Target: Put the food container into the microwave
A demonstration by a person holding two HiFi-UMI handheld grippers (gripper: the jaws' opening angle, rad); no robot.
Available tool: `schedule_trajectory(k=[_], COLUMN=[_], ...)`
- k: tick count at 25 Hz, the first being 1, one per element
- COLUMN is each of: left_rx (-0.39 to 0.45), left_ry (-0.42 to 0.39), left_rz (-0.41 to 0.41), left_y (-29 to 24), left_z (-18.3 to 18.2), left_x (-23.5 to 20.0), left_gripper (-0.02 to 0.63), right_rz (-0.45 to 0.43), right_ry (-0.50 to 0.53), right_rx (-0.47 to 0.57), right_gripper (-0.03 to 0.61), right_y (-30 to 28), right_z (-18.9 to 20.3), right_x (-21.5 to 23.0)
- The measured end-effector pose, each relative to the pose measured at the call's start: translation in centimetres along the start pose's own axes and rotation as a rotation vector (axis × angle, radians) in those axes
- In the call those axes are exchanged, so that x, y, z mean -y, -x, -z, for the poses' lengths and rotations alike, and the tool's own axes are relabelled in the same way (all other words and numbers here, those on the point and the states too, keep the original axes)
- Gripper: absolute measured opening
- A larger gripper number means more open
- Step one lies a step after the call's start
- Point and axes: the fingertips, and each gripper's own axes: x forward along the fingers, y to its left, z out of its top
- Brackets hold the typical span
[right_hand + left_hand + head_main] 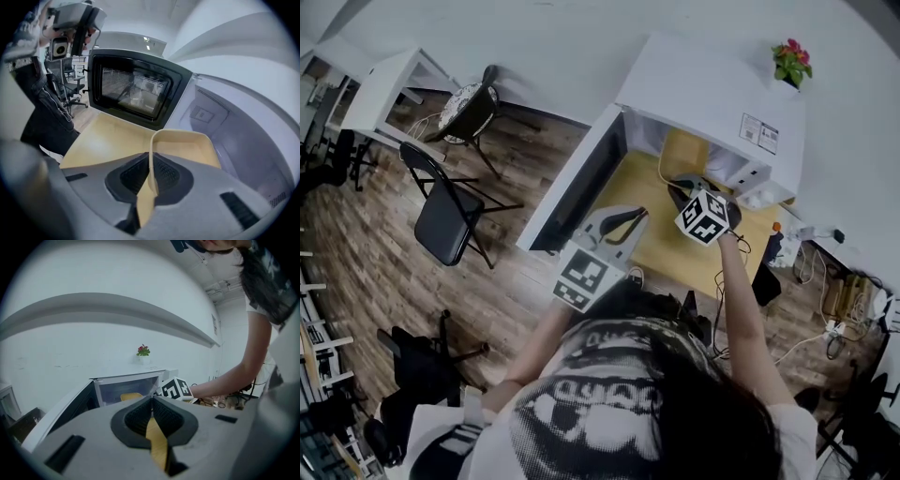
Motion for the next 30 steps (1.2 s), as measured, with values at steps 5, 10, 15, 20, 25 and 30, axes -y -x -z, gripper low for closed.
schedule_trajectory(k=[5,10,15,20,25,30], left_rx=[-0.026,-0.041,-0.040,-0.046,-0.052,-0.067], left_ry=[-0.007,-0.020,-0.037,-0.036,-0.040,-0.039], left_rz=[0.014,0.031,0.050,0.052,0.045,0.037], left_y=[-0.3,-1.1,-2.0,-2.2,-2.6,-2.5], left_z=[0.5,0.6,0.4,0.4,0.4,0.8], left_x=[0.5,0.7,0.9,0.6,0.3,-0.2], left_gripper=[0.011,0.011,0.011,0.011,0.011,0.011], right_rz=[0.048,0.091,0.153,0.196,0.233,0.264], right_ry=[0.015,0.026,0.018,-0.010,-0.057,-0.082], right_rx=[-0.004,-0.006,-0.015,-0.010,-0.008,-0.011], right_gripper=[0.034,0.035,0.040,0.038,0.038,0.040], right_y=[-1.2,-1.8,-2.2,-2.8,-4.0,-4.8], right_z=[0.8,1.4,2.1,1.9,1.9,1.7], right_x=[1.9,3.5,5.7,7.6,9.8,11.2])
